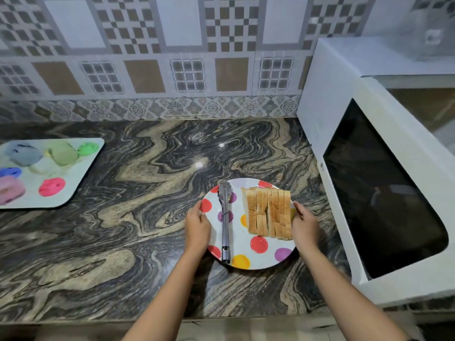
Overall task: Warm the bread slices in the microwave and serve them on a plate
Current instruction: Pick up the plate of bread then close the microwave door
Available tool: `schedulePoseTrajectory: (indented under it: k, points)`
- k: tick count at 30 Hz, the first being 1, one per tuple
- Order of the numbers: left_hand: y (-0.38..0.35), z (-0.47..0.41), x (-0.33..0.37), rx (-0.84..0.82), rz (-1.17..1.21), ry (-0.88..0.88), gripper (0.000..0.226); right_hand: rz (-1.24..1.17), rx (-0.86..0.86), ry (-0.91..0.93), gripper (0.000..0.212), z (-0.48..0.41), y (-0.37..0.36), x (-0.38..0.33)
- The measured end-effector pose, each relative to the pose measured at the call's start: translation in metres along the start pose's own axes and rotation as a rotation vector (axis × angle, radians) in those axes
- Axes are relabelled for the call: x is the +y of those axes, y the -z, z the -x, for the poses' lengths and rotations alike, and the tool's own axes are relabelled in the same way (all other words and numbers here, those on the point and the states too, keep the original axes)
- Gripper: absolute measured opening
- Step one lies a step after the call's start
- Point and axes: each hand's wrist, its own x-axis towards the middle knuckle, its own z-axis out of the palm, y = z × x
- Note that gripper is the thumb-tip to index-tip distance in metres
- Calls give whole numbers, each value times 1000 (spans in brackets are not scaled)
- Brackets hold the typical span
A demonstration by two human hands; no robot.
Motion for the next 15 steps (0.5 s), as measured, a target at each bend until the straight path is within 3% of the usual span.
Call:
schedulePoseTrajectory:
  k: [8, 15]
  points:
    - [-2, 12, 1, -9, -71, -144, 46, -69, -13, 35, 48, 5, 2, 6]
    - [3, 19, -1, -73, -143, -205, 55, 79, -52, 121, 47, 3, 4, 11]
